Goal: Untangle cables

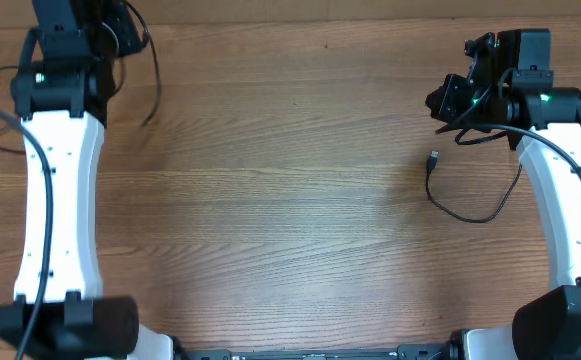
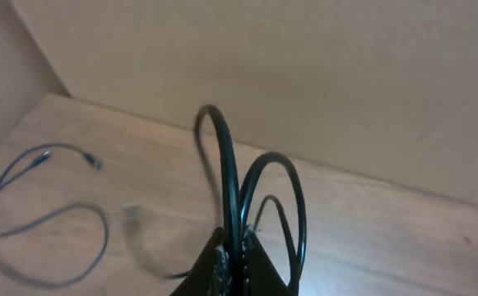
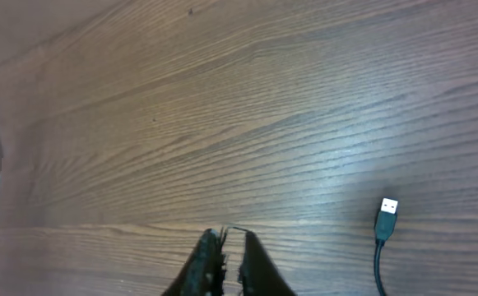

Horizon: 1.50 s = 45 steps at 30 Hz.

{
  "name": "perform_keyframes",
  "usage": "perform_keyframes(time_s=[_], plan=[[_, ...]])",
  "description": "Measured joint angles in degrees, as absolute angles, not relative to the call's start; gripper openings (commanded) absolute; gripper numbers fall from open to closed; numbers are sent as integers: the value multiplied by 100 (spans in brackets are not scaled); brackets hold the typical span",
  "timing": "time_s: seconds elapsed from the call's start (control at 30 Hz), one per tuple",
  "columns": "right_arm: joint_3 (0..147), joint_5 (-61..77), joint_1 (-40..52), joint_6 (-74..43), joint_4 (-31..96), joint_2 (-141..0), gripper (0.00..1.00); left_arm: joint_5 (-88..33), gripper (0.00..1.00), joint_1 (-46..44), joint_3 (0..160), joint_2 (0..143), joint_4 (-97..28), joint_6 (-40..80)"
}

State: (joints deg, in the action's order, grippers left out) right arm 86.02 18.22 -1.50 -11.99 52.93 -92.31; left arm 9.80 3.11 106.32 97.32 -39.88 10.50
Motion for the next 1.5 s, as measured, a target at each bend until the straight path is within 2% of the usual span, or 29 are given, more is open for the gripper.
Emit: perform_keyframes(time_s=[0.4,0.73,0.87,0.93,1.1,1.17,1.2,1.23,1.27,1.3,1.37,1.5], plan=[[8602,1868,-152,-1201,5415,-9231,9,-412,4,1437,10632,11450,-3293,1057],[8602,1870,-152,-1203,5513,-9231,9,-888,4,1385,10632,13085,-3159,1538],[8602,1870,-150,-1201,5509,-9231,13,-937,5,1387,10626,13297,-3159,1778],[8602,1870,-152,-1194,5502,-9233,15,-1063,8,1391,10624,13301,-3072,1852],[8602,1872,-150,-1199,5492,-9231,19,-1776,6,1385,10626,13299,-2805,1865],[8602,1876,-152,-1205,5489,-9233,23,-2104,17,1369,10676,13299,-2799,1778],[8602,1885,-152,-1210,5487,-9231,25,-2237,31,1356,10720,13299,-2823,1739],[8602,1890,-150,-1203,5492,-9233,28,-2364,50,1330,10774,13299,-2858,1673],[8602,1894,-150,-1210,5489,-9233,31,-2471,63,1297,10844,13299,-2906,1627],[8602,1894,-150,-1205,5489,-9231,36,-2515,70,1264,10906,13299,-2941,1588],[8602,1911,-150,-1225,5492,-9231,41,-2530,77,1192,11034,13299,-3103,1555],[8602,1911,-150,-1210,5492,-9233,55,-2521,80,1109,11384,13299,-3586,1476]])
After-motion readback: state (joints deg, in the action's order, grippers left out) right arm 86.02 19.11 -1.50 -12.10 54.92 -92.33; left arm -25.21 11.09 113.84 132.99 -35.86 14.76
